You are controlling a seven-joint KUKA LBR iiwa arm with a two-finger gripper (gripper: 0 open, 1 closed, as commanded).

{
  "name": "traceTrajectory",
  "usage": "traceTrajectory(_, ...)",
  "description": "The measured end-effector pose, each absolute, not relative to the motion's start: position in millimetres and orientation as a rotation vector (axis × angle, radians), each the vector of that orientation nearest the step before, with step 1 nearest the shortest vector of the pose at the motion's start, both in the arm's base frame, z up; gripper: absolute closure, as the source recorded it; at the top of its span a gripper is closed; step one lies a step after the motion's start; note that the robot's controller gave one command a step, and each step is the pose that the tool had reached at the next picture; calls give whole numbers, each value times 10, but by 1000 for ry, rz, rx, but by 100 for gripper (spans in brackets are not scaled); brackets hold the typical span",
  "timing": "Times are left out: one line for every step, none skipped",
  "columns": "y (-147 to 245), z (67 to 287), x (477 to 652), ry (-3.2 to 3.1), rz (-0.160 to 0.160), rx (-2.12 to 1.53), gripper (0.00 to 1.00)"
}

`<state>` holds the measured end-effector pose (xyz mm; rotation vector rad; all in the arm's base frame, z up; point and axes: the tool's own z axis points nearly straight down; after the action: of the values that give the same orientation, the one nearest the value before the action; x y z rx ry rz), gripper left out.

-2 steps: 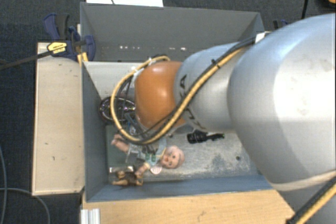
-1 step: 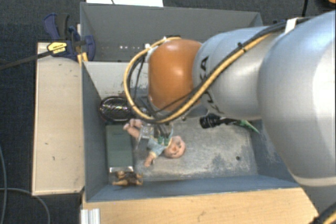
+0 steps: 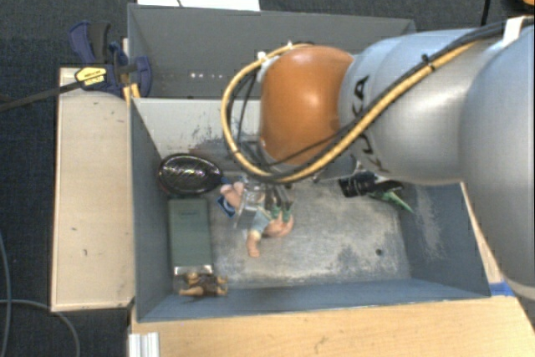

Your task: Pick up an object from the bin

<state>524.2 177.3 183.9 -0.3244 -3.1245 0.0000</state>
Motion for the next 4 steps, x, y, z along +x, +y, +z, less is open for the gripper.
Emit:
traceTrajectory(2115, 2002, 5446, -3127, 3, -301, 100)
traceTrajectory(2242, 2043, 5474, -3129, 1, -281, 100)
traceTrajectory(2199, 2376, 5479, -3145, -4, -158, 100)
traceTrajectory(2193, 1725, 5415, -3141, -6, -178, 100)
